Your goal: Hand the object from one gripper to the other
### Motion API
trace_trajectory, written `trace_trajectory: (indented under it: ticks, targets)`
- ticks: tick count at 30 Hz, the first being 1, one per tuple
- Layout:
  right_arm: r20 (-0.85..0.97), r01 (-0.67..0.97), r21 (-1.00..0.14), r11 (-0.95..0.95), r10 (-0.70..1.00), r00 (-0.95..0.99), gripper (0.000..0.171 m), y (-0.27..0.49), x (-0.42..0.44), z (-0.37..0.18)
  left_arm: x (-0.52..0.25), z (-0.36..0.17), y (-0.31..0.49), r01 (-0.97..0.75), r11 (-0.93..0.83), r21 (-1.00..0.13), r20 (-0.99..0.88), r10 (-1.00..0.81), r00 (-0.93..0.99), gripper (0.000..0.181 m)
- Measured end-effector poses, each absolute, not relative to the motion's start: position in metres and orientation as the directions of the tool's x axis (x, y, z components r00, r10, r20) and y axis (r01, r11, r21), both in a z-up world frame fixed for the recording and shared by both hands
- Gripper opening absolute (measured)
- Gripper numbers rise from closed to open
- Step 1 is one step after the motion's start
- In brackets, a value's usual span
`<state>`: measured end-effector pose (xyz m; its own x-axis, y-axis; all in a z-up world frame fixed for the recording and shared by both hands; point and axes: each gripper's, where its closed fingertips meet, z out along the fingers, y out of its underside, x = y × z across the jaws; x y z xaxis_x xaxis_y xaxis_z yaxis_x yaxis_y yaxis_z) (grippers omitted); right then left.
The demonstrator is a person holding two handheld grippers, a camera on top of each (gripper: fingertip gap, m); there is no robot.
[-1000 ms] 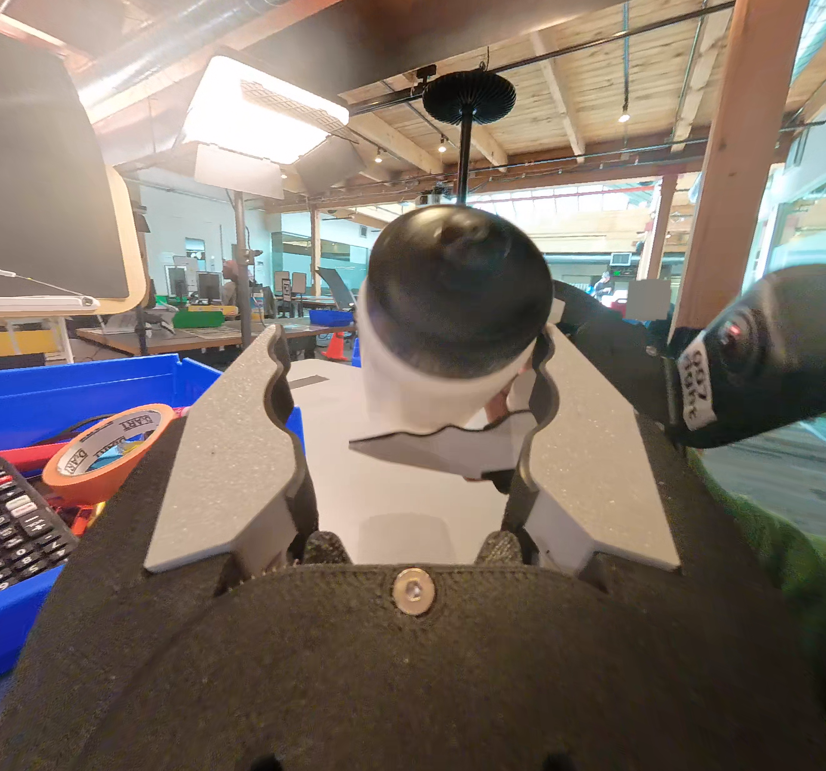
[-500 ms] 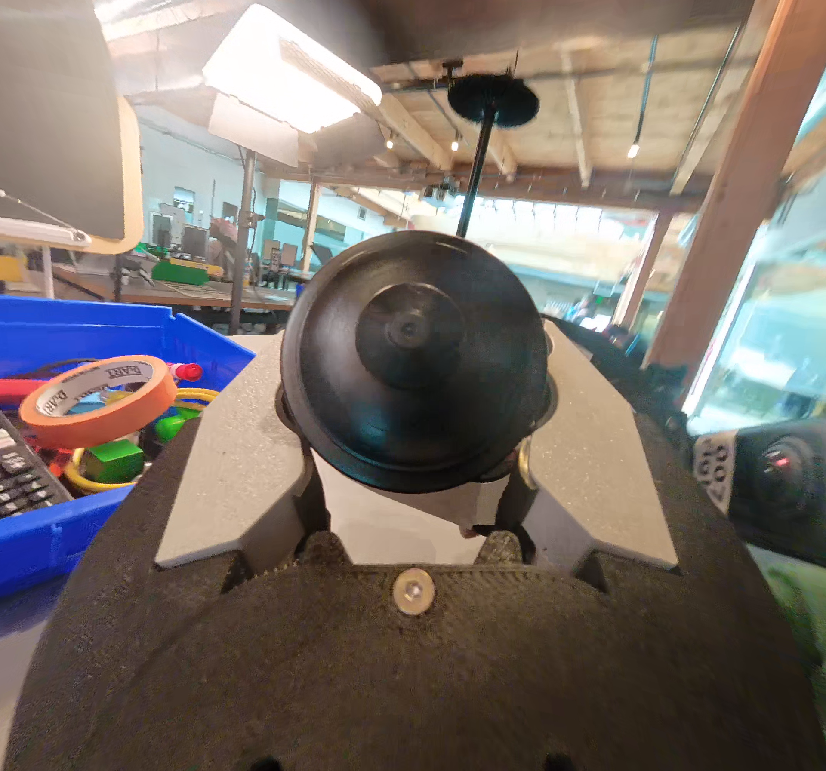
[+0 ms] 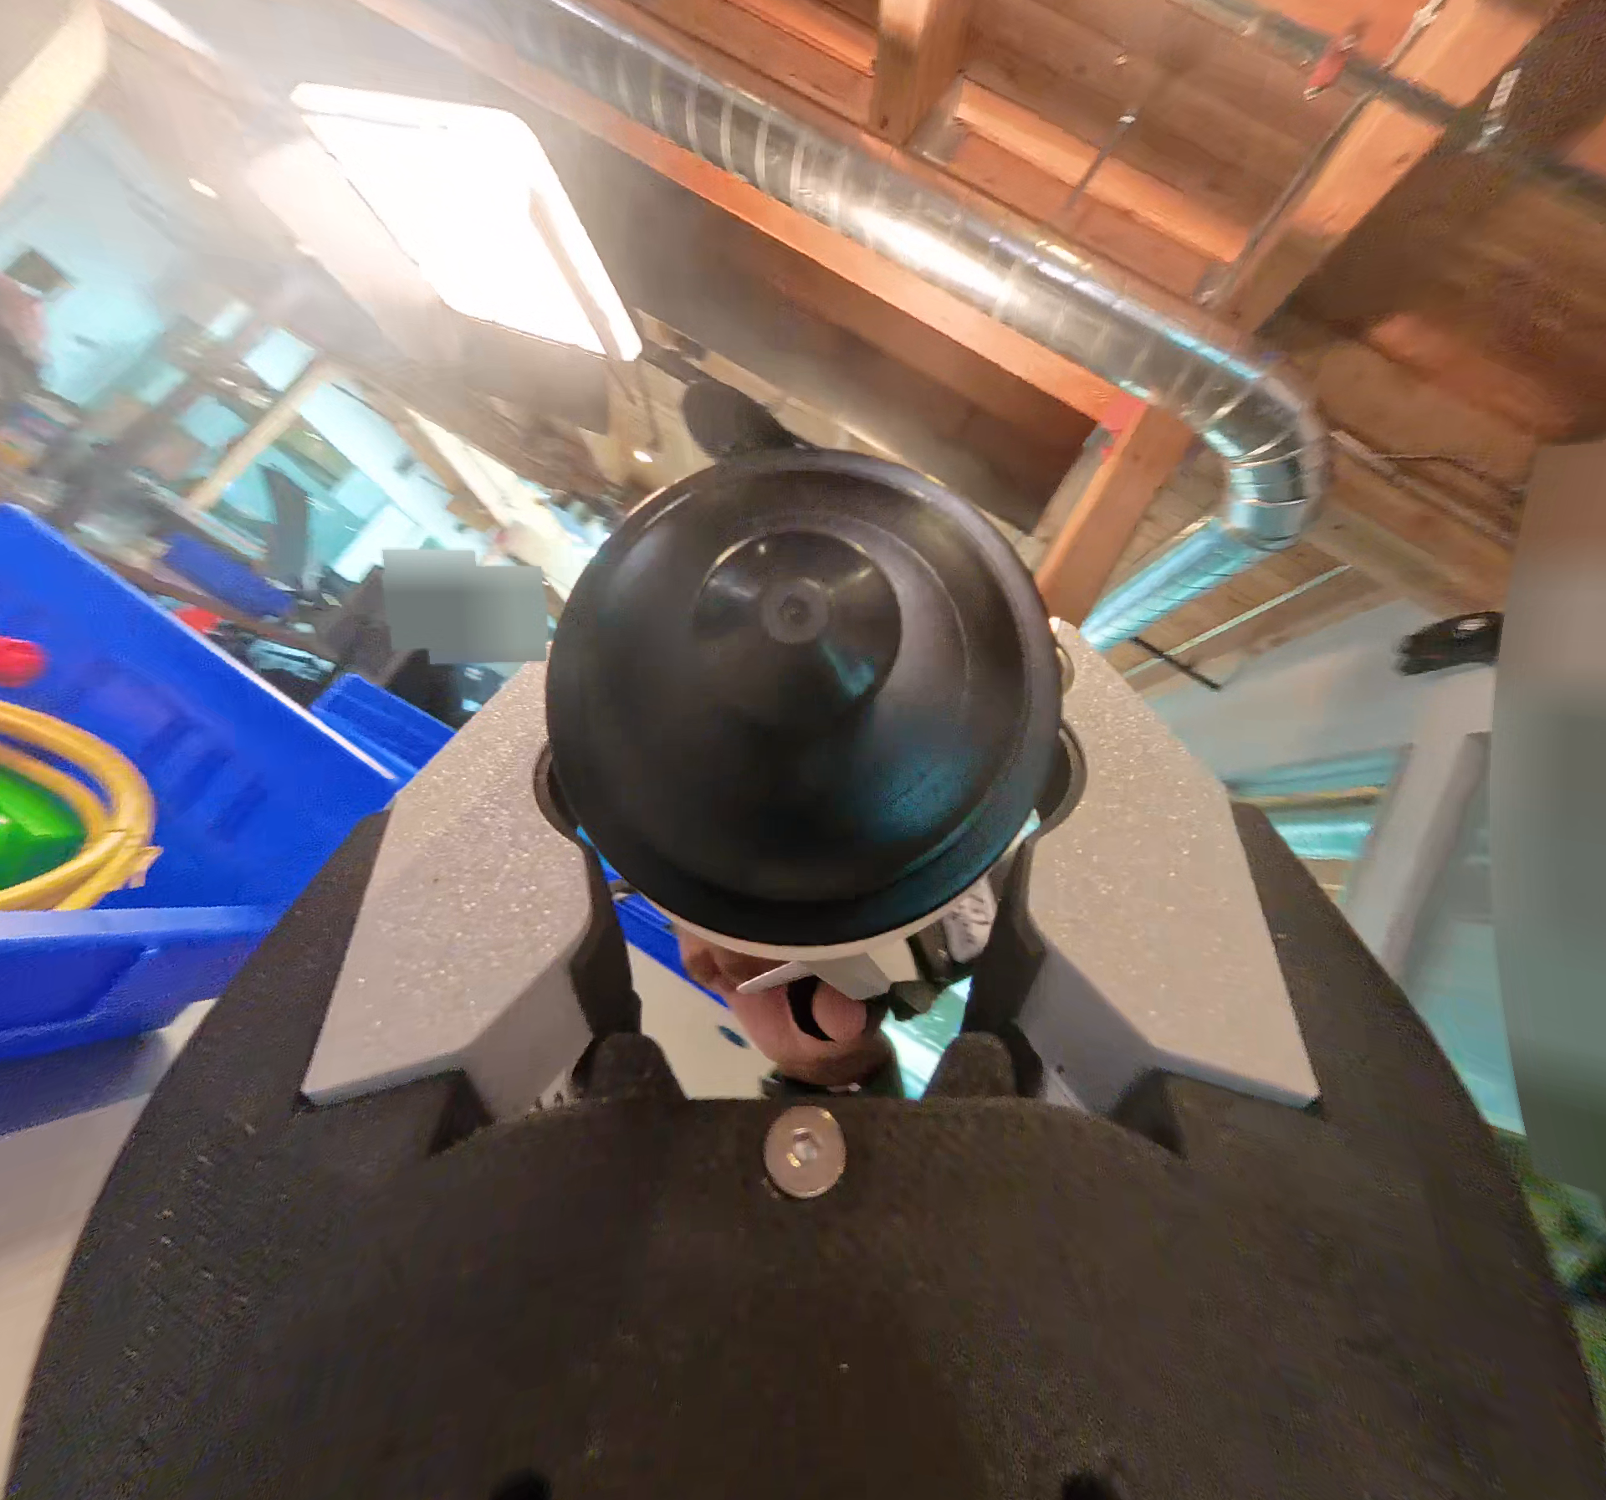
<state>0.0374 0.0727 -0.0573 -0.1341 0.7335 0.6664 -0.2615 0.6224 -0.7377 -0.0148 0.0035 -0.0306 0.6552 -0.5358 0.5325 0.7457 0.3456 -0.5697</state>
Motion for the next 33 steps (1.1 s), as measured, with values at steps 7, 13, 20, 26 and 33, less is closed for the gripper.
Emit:
trace_trajectory:
  ticks: [7, 13, 20, 26, 33]
  targets:
    - [0.659, -0.3, -0.752, 0.587, 0.668, -0.345, 0.109, 0.047, 0.051, -0.078, -0.006, -0.043, 0.015, 0.804, 0.176, -0.567, 0.587, -0.598, 0.545, 0.103]
    - [0.67, -0.302, -0.742, 0.598, 0.653, -0.353, 0.112, 0.038, 0.049, -0.081, -0.004, -0.044, 0.016, 0.818, 0.149, -0.555, 0.596, -0.615, 0.516, 0.103]
    - [0.764, -0.293, -0.645, 0.706, 0.596, -0.247, 0.111, 0.043, 0.045, -0.079, -0.012, -0.046, 0.018, 0.836, 0.17, -0.521, 0.625, -0.592, 0.51, 0.101]
    - [0.867, -0.313, -0.488, 0.815, 0.494, -0.066, 0.109, 0.044, 0.05, -0.064, -0.026, -0.059, 0.027, 0.848, 0.174, -0.501, 0.692, -0.508, 0.513, 0.104]
    - [0.969, -0.196, -0.137, 0.971, 0.173, 0.178, 0.107, 0.036, 0.049, -0.057, -0.018, -0.075, 0.042, 0.873, 0.063, -0.483, 0.754, -0.477, 0.451, 0.104]
